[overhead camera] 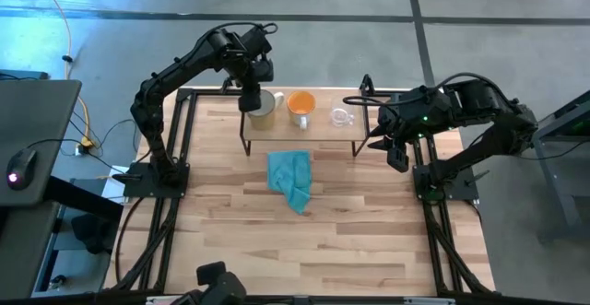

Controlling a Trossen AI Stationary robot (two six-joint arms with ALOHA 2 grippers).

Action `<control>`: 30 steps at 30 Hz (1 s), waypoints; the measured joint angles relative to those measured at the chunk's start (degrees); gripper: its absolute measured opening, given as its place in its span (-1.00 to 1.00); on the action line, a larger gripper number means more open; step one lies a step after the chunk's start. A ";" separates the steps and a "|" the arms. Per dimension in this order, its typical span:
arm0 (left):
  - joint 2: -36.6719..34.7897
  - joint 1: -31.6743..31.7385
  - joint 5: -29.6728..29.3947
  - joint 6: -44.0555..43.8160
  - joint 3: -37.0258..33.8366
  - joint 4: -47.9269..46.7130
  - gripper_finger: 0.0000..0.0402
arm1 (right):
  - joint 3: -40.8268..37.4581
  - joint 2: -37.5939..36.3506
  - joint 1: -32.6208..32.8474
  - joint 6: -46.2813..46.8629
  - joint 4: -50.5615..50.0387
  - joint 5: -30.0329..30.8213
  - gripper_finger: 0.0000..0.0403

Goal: Stack small to large cups/mugs on shelf
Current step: Put the white mug on the shelf, then return to Home Position

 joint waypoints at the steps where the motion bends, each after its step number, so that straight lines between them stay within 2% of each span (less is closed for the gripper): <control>1: -0.01 -0.06 -0.36 0.37 0.00 -0.09 -0.83 | 0.00 0.00 0.00 -0.02 0.00 0.00 -0.34; 14: -0.03 -0.09 -0.68 1.92 0.00 0.42 -0.87 | 0.00 0.02 0.00 -0.98 0.00 -0.01 -0.34; 23: -0.01 -0.09 -1.09 2.11 -0.02 1.76 -0.70 | 0.00 0.02 0.00 -1.09 0.00 0.00 -0.34; 30: -0.01 -0.09 -0.67 1.49 -0.02 1.73 -0.67 | 0.00 0.02 0.02 -1.09 0.00 0.00 -0.34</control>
